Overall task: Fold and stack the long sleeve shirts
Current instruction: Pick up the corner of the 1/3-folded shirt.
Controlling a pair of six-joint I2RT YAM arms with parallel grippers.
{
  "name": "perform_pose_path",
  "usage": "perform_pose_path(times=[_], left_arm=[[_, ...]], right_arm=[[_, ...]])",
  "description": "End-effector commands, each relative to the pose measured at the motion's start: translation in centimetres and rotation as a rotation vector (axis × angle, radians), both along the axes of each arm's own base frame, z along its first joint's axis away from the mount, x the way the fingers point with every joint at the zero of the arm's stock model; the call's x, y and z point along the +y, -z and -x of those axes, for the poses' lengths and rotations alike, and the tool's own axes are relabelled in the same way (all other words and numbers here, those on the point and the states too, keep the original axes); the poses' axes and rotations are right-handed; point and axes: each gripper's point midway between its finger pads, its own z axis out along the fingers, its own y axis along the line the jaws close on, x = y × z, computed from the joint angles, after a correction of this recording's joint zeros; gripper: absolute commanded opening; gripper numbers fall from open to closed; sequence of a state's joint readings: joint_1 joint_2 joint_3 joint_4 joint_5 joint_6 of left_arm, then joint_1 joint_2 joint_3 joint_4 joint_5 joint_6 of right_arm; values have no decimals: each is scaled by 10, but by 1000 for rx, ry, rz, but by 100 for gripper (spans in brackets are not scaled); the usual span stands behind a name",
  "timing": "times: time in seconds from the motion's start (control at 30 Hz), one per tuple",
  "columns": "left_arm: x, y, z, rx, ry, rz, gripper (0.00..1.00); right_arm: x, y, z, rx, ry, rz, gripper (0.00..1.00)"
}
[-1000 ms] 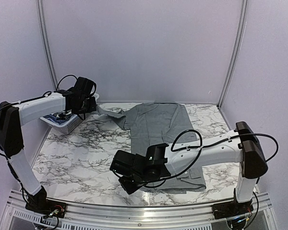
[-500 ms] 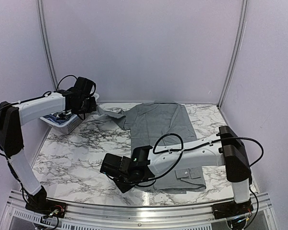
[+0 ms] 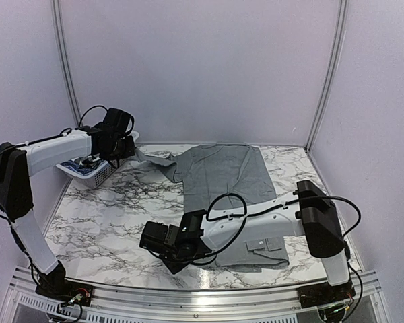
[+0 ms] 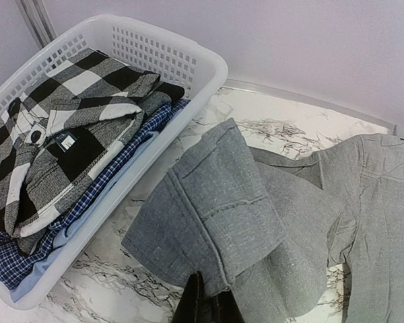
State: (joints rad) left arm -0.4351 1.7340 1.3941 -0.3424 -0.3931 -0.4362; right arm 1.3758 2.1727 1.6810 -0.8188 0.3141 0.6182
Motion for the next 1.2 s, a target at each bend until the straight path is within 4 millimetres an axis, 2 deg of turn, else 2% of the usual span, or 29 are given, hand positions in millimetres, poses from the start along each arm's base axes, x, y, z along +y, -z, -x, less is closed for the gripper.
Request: perform_pose_path(times=[0.0, 0.43, 0.73, 0.83, 0.93, 1.07, 1.17], left_arm=[[2, -6, -3, 1, 3, -5, 0], [0, 0, -7, 13, 4, -1, 0], [-5, -6, -12, 2, 18, 14, 0], [-10, -15, -17, -15, 35, 32, 0], [-21, -33, -25, -50, 61, 71, 0], [-46, -66, -37, -119, 117, 120, 0], [-75, -89, -44, -165, 173, 159, 0]], right_arm=[[7, -5, -10, -34, 6, -5, 20], [11, -2, -16, -40, 0, 2, 14], [7, -7, -18, -49, 21, 3, 0], [4, -22, -23, -79, 49, -18, 0], [-5, -40, -30, -121, 96, -46, 0], [-24, -62, -39, -157, 175, -104, 0], [-42, -77, -41, -170, 242, -157, 0]])
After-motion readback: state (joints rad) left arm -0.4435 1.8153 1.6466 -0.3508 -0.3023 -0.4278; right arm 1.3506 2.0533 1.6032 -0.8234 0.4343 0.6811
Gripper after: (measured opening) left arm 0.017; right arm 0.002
